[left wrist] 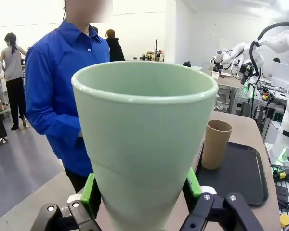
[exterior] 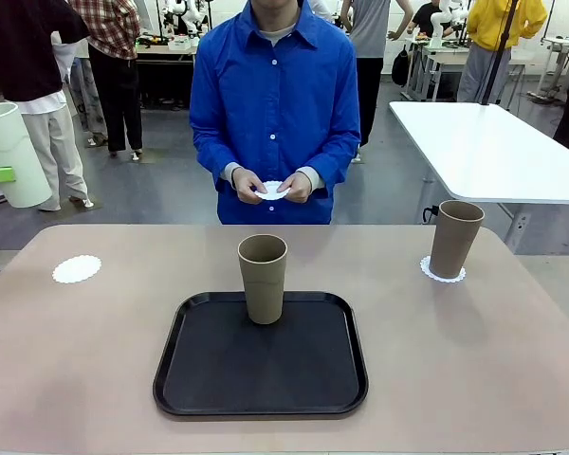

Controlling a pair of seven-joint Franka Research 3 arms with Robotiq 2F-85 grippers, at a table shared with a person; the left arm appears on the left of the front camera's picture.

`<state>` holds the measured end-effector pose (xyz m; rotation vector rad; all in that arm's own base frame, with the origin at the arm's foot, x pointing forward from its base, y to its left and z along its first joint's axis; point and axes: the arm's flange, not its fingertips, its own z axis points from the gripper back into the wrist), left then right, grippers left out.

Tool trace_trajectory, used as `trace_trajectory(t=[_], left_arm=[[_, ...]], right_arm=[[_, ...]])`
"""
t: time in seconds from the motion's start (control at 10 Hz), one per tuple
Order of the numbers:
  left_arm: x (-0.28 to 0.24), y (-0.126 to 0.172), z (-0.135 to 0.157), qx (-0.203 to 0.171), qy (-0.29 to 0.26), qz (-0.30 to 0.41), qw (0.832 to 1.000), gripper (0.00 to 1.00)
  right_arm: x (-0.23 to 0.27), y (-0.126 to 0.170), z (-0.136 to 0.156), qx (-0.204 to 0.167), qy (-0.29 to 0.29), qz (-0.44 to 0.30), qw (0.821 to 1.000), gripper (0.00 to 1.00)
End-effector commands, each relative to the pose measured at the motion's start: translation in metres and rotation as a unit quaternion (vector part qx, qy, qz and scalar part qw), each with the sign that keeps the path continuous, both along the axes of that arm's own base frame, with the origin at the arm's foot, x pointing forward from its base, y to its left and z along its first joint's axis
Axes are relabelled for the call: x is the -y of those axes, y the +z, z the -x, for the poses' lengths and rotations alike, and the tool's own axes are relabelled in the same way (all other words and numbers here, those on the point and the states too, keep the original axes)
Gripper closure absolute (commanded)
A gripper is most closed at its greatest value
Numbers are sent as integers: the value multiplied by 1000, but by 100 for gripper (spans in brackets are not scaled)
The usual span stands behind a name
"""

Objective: Place coasters on the table and set cups on them.
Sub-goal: Take one Reusable plastic cup from the Flat Tray and place it on a coaster set by the human.

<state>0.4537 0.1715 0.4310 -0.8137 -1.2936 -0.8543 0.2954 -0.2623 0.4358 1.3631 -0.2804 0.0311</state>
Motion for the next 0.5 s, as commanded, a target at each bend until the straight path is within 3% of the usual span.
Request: trace_trajectory(t=[0.0,0.1,0.4], left_arm=[[2,4,3,3,-4,-1,1000,15],[0,0,0,0,0,0,1000,15],[-16,-40,-57,37,-82,-55,994,15]], right_arm=[[0,1,2,-5,1,-3,1000,0],[0,1,2,-5,1,-3,1000,0],[0,1,2,-5,1,-3,1000,0]])
